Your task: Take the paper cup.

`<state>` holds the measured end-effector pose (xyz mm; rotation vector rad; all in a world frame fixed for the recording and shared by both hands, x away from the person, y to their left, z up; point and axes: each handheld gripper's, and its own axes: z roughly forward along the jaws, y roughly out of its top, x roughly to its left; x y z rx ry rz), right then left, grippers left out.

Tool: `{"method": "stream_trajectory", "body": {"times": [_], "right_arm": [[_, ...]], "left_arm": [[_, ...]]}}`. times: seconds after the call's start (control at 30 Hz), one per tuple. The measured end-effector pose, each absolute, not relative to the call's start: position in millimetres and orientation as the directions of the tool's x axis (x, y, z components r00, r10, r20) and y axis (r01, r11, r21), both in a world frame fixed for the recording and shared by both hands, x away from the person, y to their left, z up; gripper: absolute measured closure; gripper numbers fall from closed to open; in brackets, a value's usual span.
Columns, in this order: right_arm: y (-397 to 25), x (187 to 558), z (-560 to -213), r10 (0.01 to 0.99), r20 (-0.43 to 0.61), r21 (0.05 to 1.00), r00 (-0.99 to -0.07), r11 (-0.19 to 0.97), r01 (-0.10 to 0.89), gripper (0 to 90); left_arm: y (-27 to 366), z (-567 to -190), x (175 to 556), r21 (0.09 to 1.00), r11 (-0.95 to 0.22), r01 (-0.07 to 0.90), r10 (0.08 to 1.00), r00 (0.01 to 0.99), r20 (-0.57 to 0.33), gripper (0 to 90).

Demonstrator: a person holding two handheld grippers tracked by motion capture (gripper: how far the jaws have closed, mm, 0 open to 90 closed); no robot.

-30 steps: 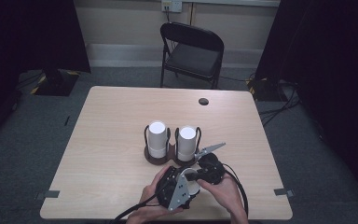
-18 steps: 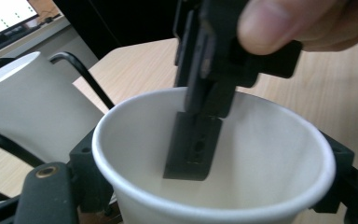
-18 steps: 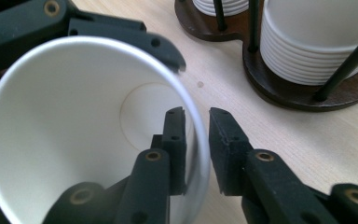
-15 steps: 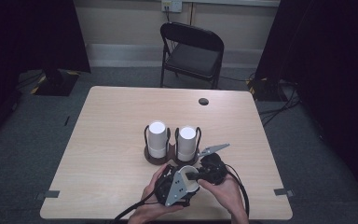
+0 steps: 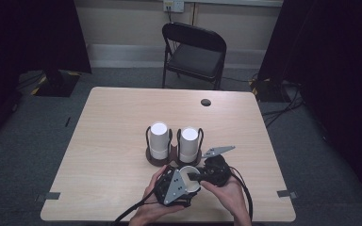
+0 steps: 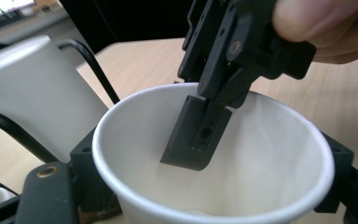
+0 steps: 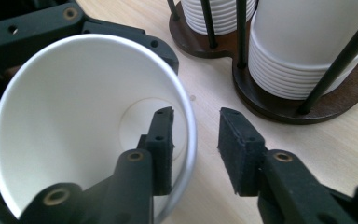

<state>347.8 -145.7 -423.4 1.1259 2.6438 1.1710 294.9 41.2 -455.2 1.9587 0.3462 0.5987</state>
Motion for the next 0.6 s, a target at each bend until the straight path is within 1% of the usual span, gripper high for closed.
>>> {"method": "stream_trajectory", "body": {"times": [0.03,0.1,0.27,0.4,0.43,0.5,0.53,0.6], "right_arm": [[-146,348,-424,0.632,0.238,0.658,-0.738,0.454,0.601,63.7],[-147,347,-424,0.632,0.237,0.664,-0.737,0.449,0.598,62.6],[-148,347,-424,0.64,0.237,0.677,-0.731,0.43,0.597,57.3],[-150,346,-423,0.633,0.227,0.709,-0.74,0.414,0.571,52.2],[-151,346,-422,0.634,0.225,0.719,-0.74,0.405,0.565,51.1],[-152,345,-421,0.634,0.219,0.736,-0.741,0.391,0.552,49.4],[-152,344,-420,0.64,0.207,0.747,-0.74,0.385,0.542,47.1],[-154,343,-419,0.645,0.205,0.763,-0.736,0.366,0.532,45.6]], "left_arm": [[41,-456,295,0.902,-0.431,-0.011,0.488,0.838,0.243,21.6],[42,-456,296,0.897,-0.441,-0.005,0.491,0.836,0.246,21.5],[43,-456,296,0.909,-0.416,0.007,0.504,0.834,0.224,21.5],[46,-457,297,0.913,-0.407,0.024,0.525,0.824,0.212,21.7],[46,-457,297,0.92,-0.39,0.036,0.533,0.824,0.194,21.7],[49,-457,297,0.92,-0.391,0.038,0.542,0.817,0.196,21.6],[50,-457,298,0.918,-0.395,0.041,0.545,0.815,0.198,21.6],[53,-458,299,0.927,-0.371,0.055,0.556,0.812,0.175,21.6]]}}
